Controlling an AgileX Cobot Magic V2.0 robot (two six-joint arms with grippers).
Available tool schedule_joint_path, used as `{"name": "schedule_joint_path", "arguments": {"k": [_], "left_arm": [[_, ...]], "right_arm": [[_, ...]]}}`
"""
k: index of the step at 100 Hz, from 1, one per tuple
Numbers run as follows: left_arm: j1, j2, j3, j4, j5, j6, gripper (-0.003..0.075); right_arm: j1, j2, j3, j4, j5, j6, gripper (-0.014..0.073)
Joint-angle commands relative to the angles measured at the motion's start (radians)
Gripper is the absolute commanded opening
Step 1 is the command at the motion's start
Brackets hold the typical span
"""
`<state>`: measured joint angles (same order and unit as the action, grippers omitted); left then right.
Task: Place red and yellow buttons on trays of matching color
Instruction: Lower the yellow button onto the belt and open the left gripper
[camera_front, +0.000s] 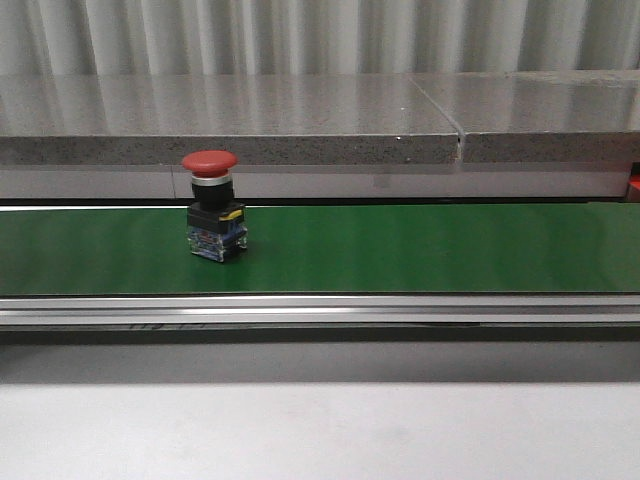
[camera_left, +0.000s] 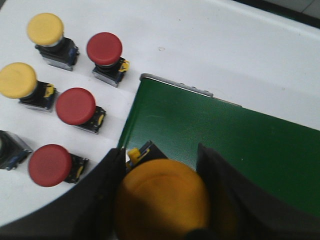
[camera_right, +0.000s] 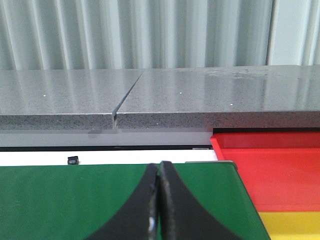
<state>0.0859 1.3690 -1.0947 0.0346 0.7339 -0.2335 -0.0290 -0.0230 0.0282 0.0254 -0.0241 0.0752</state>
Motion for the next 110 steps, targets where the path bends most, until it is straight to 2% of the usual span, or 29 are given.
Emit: {"name": "schedule_joint_path", "arguments": {"k": [1, 41, 51, 61, 70, 75, 80, 110], "left_arm": [[-0.027, 0.034, -0.054, -0.018, -0.046, 0.007, -0.0020], [-0.041, 0.174, -0.070, -0.035, -0.018, 0.014, -0.0006], [-0.041, 0.172, -0.070, -0.035, -0.006, 0.031, 0.0088], [-0.041, 0.172, -0.070, -0.035, 0.007, 0.049, 0.0265], [-0.042, 0.172, -0.070, -0.035, 0.014, 0.072, 0.0457], [-0.042, 0.172, -0.070, -0.035, 0.014, 0.074, 0.0519], [-0.043, 0.168, -0.070, -0.035, 0.012, 0.078, 0.0545], [-0.106, 0.047, -0.070, -0.028, -0.014, 0.095, 0.0545]], "right_arm": [[-0.003, -0.004, 0.001, -0.010, -0.082, -0.003, -0.0067], [-0.003, -0.004, 0.001, -0.010, -0.082, -0.003, -0.0067], [-0.003, -0.004, 0.001, -0.010, -0.082, -0.003, -0.0067], [-0.003, -0.004, 0.001, -0.010, -0.082, -0.003, -0.0067], [-0.003, -0.004, 0.001, -0.010, -0.082, -0.003, -0.0067], [-0.003, -0.004, 0.001, -0.010, -0.082, -0.003, -0.0067], [-0.003, -0.004, 0.001, -0.010, -0.082, -0.003, -0.0067], [-0.003, -0.004, 0.001, -0.010, -0.082, -0.003, -0.0067]]}}
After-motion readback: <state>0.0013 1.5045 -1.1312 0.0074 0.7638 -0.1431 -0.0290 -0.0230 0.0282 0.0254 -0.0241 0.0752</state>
